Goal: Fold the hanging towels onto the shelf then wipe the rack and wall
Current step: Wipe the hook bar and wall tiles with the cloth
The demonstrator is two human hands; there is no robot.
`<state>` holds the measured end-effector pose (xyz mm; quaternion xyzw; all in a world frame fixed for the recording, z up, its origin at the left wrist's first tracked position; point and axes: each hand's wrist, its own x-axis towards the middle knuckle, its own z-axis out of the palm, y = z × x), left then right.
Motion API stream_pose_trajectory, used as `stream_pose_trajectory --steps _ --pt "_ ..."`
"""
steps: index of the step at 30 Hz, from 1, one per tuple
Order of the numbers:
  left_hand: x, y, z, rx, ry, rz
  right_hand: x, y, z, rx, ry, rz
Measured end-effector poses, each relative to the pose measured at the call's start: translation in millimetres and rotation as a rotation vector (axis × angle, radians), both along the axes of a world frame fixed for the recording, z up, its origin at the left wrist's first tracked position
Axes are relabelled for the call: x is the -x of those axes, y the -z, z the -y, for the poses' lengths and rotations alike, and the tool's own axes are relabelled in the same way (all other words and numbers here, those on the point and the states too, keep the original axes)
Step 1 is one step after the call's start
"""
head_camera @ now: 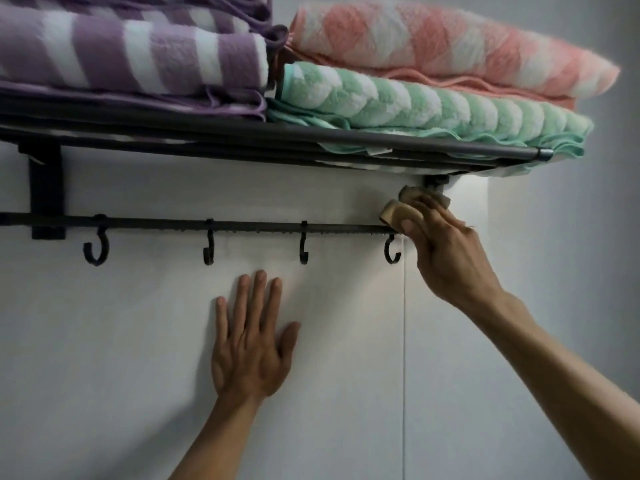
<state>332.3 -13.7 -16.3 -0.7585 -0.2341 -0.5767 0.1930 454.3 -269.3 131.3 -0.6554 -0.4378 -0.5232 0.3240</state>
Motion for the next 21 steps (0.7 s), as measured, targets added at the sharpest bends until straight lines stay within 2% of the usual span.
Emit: stream_pose_trajectory --steps 2,9,21 --pt "0.0 0.9 -0.3 -0.008 0.012 0.011 -4.6 -10.0 2.8 0.071 0.036 0.007" --pt "0.2 1.7 -1.5 -0.026 0.031 0.013 4.9 -36.1 -3.7 0.246 0.183 -0.185" --pt "0.8 1.7 -4.0 -0.015 0.021 -0.005 63.1 -51.0 -62.2 0.381 0.111 -0.134"
